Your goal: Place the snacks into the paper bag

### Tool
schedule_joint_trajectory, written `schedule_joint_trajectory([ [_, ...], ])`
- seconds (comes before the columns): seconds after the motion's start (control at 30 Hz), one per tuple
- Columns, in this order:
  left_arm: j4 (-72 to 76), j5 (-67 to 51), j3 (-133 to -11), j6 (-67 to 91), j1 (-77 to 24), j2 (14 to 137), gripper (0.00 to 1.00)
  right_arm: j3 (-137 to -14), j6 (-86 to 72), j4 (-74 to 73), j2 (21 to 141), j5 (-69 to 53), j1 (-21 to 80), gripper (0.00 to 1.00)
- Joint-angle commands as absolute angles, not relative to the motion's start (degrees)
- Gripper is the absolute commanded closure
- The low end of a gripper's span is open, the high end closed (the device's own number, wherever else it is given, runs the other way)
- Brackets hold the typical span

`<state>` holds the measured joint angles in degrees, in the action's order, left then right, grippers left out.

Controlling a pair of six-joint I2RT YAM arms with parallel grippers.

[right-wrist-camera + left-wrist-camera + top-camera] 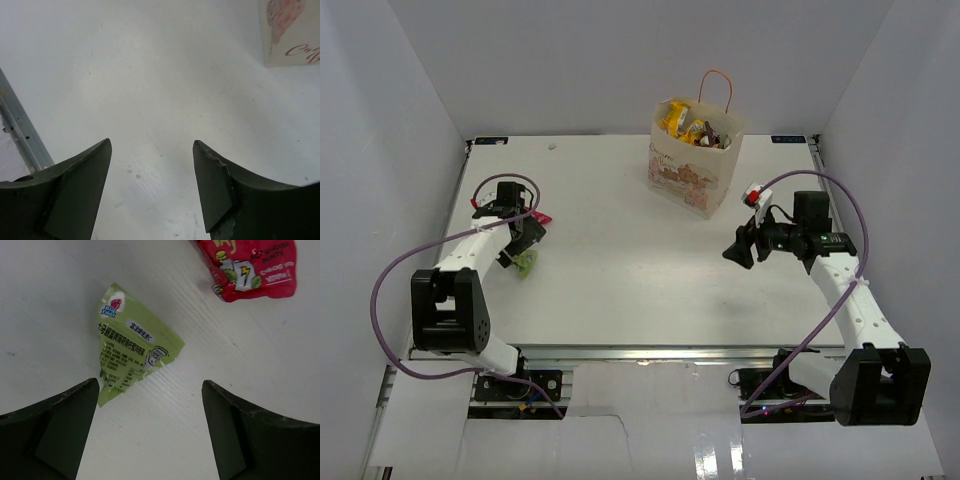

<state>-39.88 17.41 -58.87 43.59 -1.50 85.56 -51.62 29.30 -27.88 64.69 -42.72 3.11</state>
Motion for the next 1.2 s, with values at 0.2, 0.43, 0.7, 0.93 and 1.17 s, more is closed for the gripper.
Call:
schedule_joint_trajectory([
  [0.2,-39.3,20.8,-59.5,39.6,-0.1,91.1,0.1,-46.5,29.1,-27.6,58.0,-45.3,3.0,0.28],
  [0.43,-36.1,20.5,-57.7,39.0,0.8,91.8,0.42,-46.1,28.2,-27.5,57.8,-45.1,2.9,0.28],
  [0.7,-33.3,17.5,-58.1,38.1,2.2,88.4,0.83,-45.1,27.9,-27.6,56.6,-45.1,2.8,0.28],
  [0.93,-23.7,0.2,-60.2,37.7,1.5,77.9,1.0,-44.7,27.7,-27.6,55.8,-44.6,2.0,0.28],
  [1.17,-5.7,-20.5,-75.0,40.4,-8.2,80.8,1.0,-43.4,27.7,-27.3,55.5,-44.5,1.1,0.28],
])
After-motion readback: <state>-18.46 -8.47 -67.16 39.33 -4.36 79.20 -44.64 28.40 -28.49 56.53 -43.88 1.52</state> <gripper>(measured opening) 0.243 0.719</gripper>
